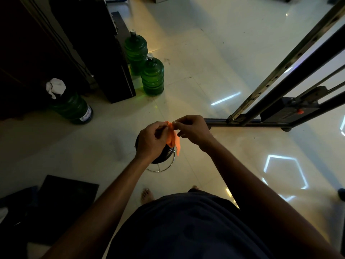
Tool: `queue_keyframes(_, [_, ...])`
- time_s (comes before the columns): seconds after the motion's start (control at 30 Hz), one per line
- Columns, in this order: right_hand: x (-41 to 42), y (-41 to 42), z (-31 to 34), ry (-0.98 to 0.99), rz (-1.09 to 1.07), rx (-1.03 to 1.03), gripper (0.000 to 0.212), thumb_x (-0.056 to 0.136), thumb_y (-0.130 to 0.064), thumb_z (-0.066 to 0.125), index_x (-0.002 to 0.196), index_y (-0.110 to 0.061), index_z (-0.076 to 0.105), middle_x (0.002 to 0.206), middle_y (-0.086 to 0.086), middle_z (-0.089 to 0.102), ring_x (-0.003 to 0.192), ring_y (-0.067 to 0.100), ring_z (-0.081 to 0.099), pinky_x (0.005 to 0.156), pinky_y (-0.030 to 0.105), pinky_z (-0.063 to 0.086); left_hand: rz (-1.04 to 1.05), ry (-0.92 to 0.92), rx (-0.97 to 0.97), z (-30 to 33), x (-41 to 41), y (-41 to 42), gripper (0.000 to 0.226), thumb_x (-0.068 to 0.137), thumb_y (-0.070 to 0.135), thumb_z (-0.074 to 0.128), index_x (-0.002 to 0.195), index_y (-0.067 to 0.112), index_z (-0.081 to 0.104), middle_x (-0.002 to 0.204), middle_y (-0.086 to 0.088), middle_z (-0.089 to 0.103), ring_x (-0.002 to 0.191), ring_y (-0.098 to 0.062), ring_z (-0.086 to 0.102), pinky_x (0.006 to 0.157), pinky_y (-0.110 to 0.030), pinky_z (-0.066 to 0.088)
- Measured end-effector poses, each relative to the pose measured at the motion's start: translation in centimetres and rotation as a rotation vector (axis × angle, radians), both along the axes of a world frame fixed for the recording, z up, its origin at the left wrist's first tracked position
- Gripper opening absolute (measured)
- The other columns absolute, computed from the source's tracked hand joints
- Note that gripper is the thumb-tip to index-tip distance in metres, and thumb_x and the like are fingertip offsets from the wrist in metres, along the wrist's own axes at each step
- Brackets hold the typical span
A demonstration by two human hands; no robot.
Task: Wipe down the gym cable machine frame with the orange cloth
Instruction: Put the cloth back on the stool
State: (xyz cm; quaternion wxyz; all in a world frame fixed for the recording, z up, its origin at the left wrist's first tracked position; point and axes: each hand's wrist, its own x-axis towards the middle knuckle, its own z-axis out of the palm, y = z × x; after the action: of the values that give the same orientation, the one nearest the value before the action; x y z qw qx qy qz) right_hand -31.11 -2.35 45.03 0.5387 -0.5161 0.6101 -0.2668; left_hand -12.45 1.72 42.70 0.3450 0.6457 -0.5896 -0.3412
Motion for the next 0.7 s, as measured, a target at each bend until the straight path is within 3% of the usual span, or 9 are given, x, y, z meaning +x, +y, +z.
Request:
queue_keyframes(0.17, [0.2, -0.1, 0.5, -0.064, 0.017, -0.006, 0.014, 0.101, -0.023, 0.077, 0.103, -0.010, 0.081, 0.097, 0.003, 0.082, 0.087, 0.020, 0.079, 0.073, 0.026, 0.062, -0.033, 0.062, 0.023, 0.4, 0.1, 0.2, 0.035, 0.096, 0.039, 0.070, 0.125, 0.020, 0.076, 0.114, 0.004, 0.080, 0.106, -0.012, 0.075, 0.092, -0.042, 0.065])
queue_keyframes(0.33, [-0.1, -0.4, 1.0, -0.062, 0.070, -0.032, 0.015, 0.103, -0.023, 0.075, 0.108, -0.010, 0.081, 0.101, 0.002, 0.082, 0.095, 0.020, 0.079, 0.076, 0.022, 0.061, -0.045, 0.070, 0.021, 1.0, 0.4, 0.2, 0.028, 0.097, 0.035, 0.079, 0.122, 0.022, 0.076, 0.111, 0.010, 0.077, 0.106, -0.008, 0.073, 0.091, -0.034, 0.063])
queue_keyframes(0.43, [-1.2, -0.7, 1.4, -0.123, 0.155, -0.025, 0.021, 0.106, -0.026, 0.072, 0.115, -0.009, 0.080, 0.109, 0.004, 0.082, 0.104, 0.020, 0.077, 0.086, 0.026, 0.062, -0.041, 0.060, 0.022, 1.5, 0.5, -0.2, 0.026, 0.098, 0.034, 0.079, 0.121, 0.023, 0.077, 0.113, 0.008, 0.077, 0.108, -0.010, 0.071, 0.090, -0.032, 0.062])
queue_keyframes(0.57, [-2.0, -0.5, 1.3, -0.183, 0.023, -0.036, 0.024, 0.109, -0.018, 0.066, 0.122, 0.001, 0.073, 0.111, 0.010, 0.081, 0.092, 0.010, 0.077, 0.074, 0.014, 0.056, -0.066, 0.102, 0.060, 2.6, 0.7, -0.6, 0.022, 0.100, 0.027, 0.076, 0.122, 0.022, 0.076, 0.116, 0.006, 0.076, 0.109, -0.013, 0.072, 0.090, -0.032, 0.062])
queue_keyframes(0.63, [-2.6, -0.7, 0.4, -0.108, -0.023, -0.052, 0.027, 0.110, -0.014, 0.064, 0.134, -0.002, 0.068, 0.122, 0.008, 0.079, 0.094, 0.006, 0.074, 0.076, 0.018, 0.055, -0.101, 0.118, 0.063, 3.3, 1.2, -0.9, 0.016, 0.100, 0.022, 0.074, 0.115, 0.027, 0.076, 0.113, 0.009, 0.077, 0.107, -0.012, 0.072, 0.090, -0.032, 0.061])
queue_keyframes(0.7, [-3.3, -1.0, -0.4, -0.060, 0.042, 0.003, 0.044, 0.108, -0.010, 0.065, 0.151, -0.012, 0.056, 0.145, 0.006, 0.067, 0.111, 0.010, 0.069, 0.084, 0.023, 0.055, -0.176, 0.209, 0.084, 4.2, 2.1, -1.3, 0.022, 0.098, 0.016, 0.074, 0.104, 0.037, 0.075, 0.102, 0.015, 0.076, 0.102, -0.010, 0.072, 0.089, -0.032, 0.060])
